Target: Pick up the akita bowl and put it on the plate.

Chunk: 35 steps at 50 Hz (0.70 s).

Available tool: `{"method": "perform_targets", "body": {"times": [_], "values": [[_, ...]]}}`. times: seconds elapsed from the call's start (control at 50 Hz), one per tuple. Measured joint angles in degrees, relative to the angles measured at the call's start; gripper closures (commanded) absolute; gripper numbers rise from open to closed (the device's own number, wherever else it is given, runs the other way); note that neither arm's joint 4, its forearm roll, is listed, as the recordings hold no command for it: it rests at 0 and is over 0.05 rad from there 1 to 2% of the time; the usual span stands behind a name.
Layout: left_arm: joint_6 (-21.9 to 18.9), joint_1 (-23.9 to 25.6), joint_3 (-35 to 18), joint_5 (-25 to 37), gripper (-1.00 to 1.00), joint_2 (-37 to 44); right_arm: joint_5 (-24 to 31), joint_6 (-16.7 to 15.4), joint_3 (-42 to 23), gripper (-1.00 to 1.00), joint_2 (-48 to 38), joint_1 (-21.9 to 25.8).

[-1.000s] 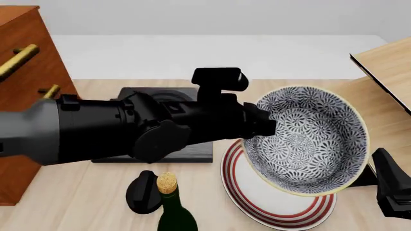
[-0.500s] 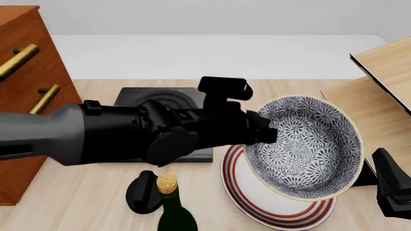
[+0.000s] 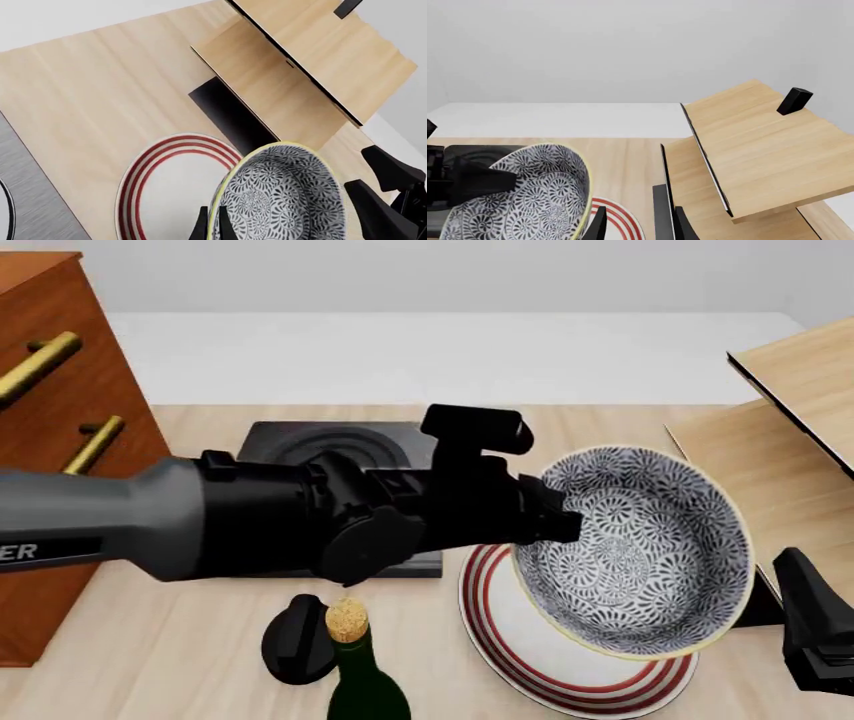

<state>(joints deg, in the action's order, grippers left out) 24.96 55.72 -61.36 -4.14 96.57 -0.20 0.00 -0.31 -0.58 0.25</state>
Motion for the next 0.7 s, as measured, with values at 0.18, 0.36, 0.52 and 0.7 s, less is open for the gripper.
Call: {"method": "perform_targets", "body": {"times": [0.18, 0.36, 0.52, 0.7], "values": [[-0.1, -0.2, -0.5, 0.0, 1.0, 0.9, 0.0, 0.0, 0.0, -1.0, 0.0, 0.0], [-0.6, -1.0, -1.4, 0.3, 1.0, 1.8, 0.0, 0.0, 0.0, -1.0, 0.0, 0.0], [-0.9, -1.4, -2.0, 0.4, 1.0, 2.7, 0.0, 0.0, 0.0, -1.0, 0.0, 0.0], [-1.2, -1.9, -2.6, 0.5, 1.0, 3.9, 0.0, 0.0, 0.0, -1.0, 0.0, 0.0]]}}
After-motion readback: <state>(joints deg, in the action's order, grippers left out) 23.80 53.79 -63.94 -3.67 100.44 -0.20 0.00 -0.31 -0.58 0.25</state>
